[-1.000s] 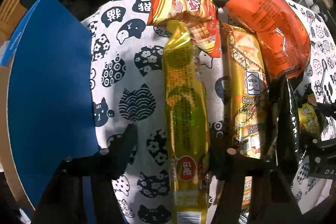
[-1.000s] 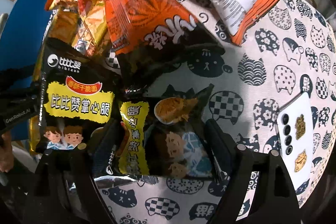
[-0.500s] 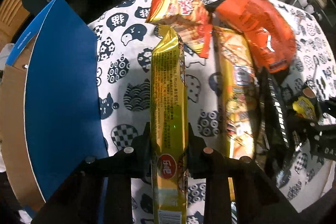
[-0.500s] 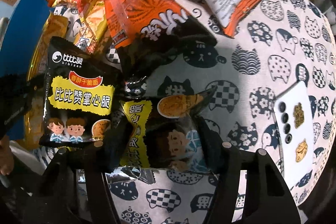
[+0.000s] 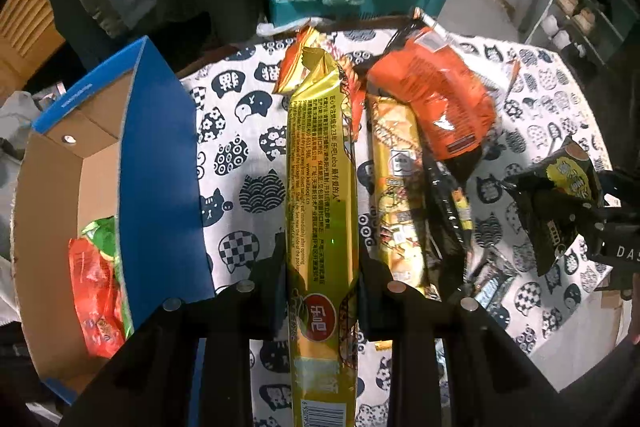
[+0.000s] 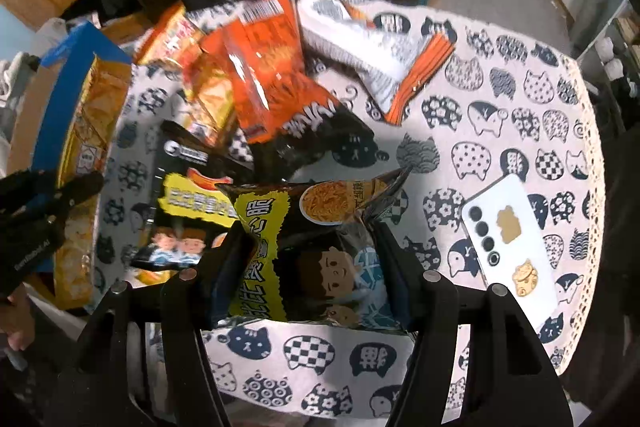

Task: Organize snacks
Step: 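Grasp the yellow bar packet with left tool while right tool grasps black snack bag, then carry the yellow bar packet into the box and open the left tool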

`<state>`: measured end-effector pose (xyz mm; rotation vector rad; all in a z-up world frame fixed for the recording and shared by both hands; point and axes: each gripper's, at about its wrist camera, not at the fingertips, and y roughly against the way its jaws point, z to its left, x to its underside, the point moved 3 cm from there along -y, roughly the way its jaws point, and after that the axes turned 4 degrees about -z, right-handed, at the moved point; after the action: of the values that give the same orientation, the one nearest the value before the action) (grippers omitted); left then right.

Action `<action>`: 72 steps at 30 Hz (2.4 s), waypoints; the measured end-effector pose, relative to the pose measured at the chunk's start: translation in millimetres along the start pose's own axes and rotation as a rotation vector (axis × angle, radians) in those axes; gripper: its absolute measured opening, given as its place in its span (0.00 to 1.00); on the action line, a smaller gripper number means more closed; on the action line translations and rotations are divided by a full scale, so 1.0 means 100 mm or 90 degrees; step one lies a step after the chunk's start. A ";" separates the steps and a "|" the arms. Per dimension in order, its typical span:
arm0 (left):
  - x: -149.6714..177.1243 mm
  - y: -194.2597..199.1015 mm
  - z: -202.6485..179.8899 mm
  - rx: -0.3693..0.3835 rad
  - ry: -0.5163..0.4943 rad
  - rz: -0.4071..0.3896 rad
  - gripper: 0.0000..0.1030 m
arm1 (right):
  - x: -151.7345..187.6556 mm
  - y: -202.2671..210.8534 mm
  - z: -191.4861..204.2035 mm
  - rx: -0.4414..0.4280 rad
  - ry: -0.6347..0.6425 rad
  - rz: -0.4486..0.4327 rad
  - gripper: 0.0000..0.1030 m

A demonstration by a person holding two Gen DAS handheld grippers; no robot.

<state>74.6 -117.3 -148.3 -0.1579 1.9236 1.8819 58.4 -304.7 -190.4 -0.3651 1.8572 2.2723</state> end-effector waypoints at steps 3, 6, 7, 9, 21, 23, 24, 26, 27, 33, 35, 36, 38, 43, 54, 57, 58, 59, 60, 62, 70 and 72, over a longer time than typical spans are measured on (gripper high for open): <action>-0.01 0.16 0.01 0.004 0.002 -0.022 0.27 | -0.01 0.19 0.03 -0.003 0.007 -0.019 0.61; -0.01 0.27 0.01 0.010 0.004 -0.039 0.27 | -0.03 0.34 0.09 -0.011 0.010 -0.036 0.61; -0.01 0.31 0.03 0.013 0.007 -0.044 0.27 | -0.03 0.38 0.10 -0.014 0.010 -0.041 0.61; -0.01 0.40 0.07 0.018 0.012 -0.054 0.27 | -0.01 0.45 0.14 -0.024 0.012 -0.050 0.61; 0.05 0.73 0.46 0.020 0.055 -0.101 0.27 | -0.23 0.54 0.74 -0.045 0.048 -0.067 0.61; 0.06 0.78 0.55 0.021 0.064 -0.108 0.27 | -0.27 0.54 0.82 -0.050 0.055 -0.068 0.61; 0.06 0.81 0.59 0.022 0.071 -0.112 0.27 | -0.29 0.54 0.86 -0.052 0.058 -0.069 0.61; 0.07 0.88 0.70 0.026 0.085 -0.120 0.27 | -0.32 0.55 0.95 -0.056 0.065 -0.072 0.61; 0.07 0.90 0.74 0.028 0.089 -0.123 0.27 | -0.34 0.56 1.00 -0.058 0.069 -0.073 0.61; 0.06 0.97 1.09 0.012 0.111 -0.134 0.27 | -0.41 0.52 1.27 -0.069 0.094 -0.067 0.61; 0.07 0.95 1.28 0.007 0.129 -0.130 0.27 | -0.44 0.52 1.37 -0.073 0.102 -0.066 0.61; 0.08 0.94 1.36 0.003 0.135 -0.127 0.27 | -0.45 0.52 1.42 -0.075 0.107 -0.067 0.61; 0.10 0.91 1.53 -0.009 0.150 -0.122 0.27 | -0.49 0.51 1.53 -0.081 0.115 -0.066 0.61; 0.15 0.76 1.90 -0.033 0.181 -0.101 0.27 | -0.56 0.47 1.81 -0.097 0.135 -0.060 0.61; 0.35 0.07 2.39 -0.034 0.248 0.014 0.27 | -0.66 0.32 2.37 -0.123 0.180 -0.045 0.61; 0.41 -0.07 2.47 -0.030 0.271 0.040 0.27 | -0.66 0.28 2.50 -0.128 0.192 -0.038 0.61; 0.41 -0.10 2.49 -0.027 0.277 0.043 0.27 | -0.66 0.26 2.53 -0.129 0.195 -0.036 0.61; 0.42 -0.12 2.51 -0.023 0.281 0.046 0.27 | -0.66 0.25 2.58 -0.131 0.198 -0.034 0.61; 0.42 -0.14 2.51 -0.023 0.282 0.050 0.27 | -0.66 0.24 2.61 -0.131 0.201 -0.033 0.61; 0.43 -0.16 2.52 -0.024 0.282 0.054 0.28 | -0.66 0.23 2.69 -0.133 0.208 -0.030 0.61; 0.42 0.05 2.57 -0.042 0.270 0.023 0.41 | -0.67 0.09 2.97 -0.138 0.238 -0.014 0.61; 0.43 0.12 2.58 -0.039 0.269 0.013 0.42 | -0.66 0.04 3.04 -0.139 0.246 -0.011 0.61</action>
<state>90.4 144.5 -147.4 -0.6004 2.1353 2.0468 98.3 -7.0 -109.3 -0.9072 1.7498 2.5409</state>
